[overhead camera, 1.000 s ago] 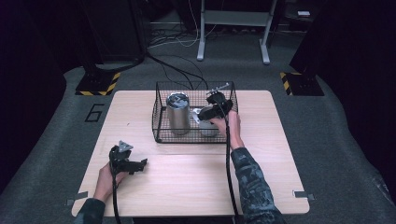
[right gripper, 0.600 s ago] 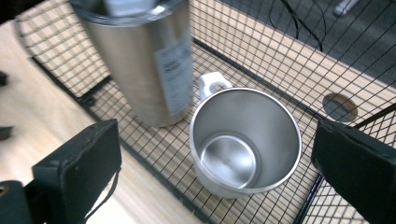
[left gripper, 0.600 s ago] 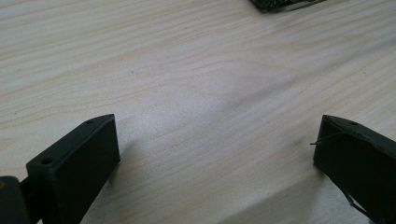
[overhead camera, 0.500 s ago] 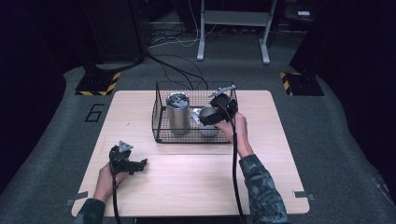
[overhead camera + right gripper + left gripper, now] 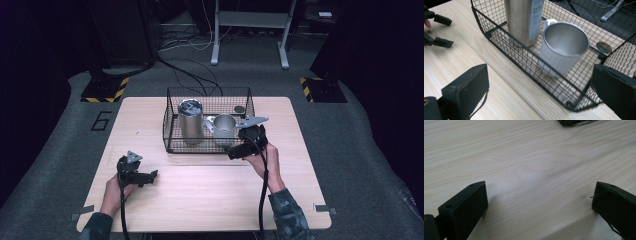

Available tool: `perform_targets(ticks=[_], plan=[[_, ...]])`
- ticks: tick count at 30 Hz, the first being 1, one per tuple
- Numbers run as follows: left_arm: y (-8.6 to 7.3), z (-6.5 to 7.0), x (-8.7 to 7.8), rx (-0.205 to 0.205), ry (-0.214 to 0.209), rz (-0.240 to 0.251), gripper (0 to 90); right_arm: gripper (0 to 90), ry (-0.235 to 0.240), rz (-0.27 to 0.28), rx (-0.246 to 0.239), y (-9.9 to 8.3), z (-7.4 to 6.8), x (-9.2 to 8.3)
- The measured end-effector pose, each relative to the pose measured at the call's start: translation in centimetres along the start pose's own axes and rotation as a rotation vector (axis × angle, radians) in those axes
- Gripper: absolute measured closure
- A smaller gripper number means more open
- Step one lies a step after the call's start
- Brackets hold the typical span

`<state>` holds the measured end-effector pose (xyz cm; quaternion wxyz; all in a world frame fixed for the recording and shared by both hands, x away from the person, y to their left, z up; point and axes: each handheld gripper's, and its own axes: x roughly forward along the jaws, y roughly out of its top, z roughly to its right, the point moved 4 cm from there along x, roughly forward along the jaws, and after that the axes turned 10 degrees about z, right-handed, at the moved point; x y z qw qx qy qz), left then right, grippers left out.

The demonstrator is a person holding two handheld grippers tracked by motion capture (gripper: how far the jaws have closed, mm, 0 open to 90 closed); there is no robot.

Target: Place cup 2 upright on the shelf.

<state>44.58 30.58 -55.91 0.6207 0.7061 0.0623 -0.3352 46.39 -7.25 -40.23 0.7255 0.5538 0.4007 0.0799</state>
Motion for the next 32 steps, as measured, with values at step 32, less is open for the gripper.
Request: perform_targets(ticks=[32], plan=[[0.0,0.0,0.0,-0.001,0.003,-0.004,0.0,0.0,-0.125,-0.088,0.155,-19.2,3.3,-1.7]])
